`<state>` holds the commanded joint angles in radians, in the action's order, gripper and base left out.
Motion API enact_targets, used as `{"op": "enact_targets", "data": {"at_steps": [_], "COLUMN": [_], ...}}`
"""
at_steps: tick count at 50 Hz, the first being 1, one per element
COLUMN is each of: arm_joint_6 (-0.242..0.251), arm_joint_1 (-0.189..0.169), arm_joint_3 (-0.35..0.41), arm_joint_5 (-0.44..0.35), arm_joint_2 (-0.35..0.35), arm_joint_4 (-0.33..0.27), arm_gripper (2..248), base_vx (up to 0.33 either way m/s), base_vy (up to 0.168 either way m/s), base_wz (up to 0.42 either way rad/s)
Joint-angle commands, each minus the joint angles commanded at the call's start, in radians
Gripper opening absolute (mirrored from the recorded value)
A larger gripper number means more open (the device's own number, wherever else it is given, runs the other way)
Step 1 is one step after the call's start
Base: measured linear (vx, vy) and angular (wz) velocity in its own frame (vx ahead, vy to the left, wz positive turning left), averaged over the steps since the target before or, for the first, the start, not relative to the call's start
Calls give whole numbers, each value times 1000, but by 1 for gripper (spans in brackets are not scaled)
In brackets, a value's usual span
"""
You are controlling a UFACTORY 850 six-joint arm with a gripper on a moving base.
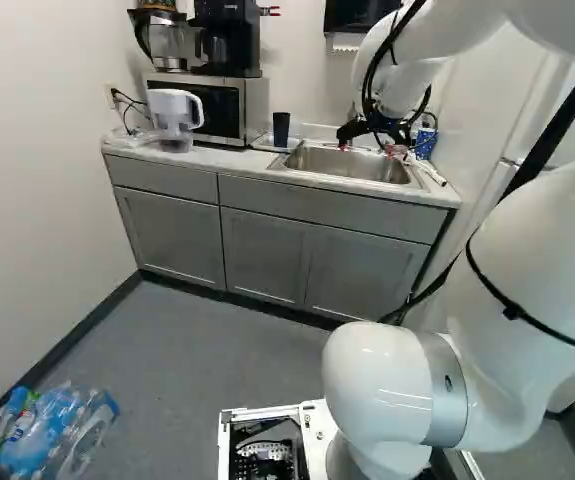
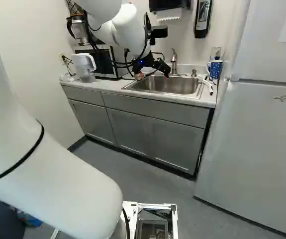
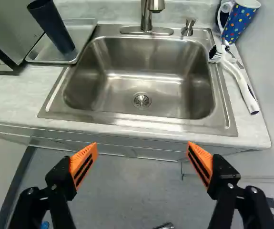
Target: Rinse the cup and place it in the tray
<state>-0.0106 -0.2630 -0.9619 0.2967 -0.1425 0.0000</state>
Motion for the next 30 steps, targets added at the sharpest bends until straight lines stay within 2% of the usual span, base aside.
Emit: {"op": "enact_targets", "data": {"at_steps": [30], "arm_joint_6": [2], "arm_joint_1": [39], "arm_joint_3": [131], "arm_joint_5": [-175], "arm_joint_2": [-20], "arm_joint_4": [0], "arm_gripper": [247], "base_vx": [0], "base_vy": [0], "base_wz": [0]}}
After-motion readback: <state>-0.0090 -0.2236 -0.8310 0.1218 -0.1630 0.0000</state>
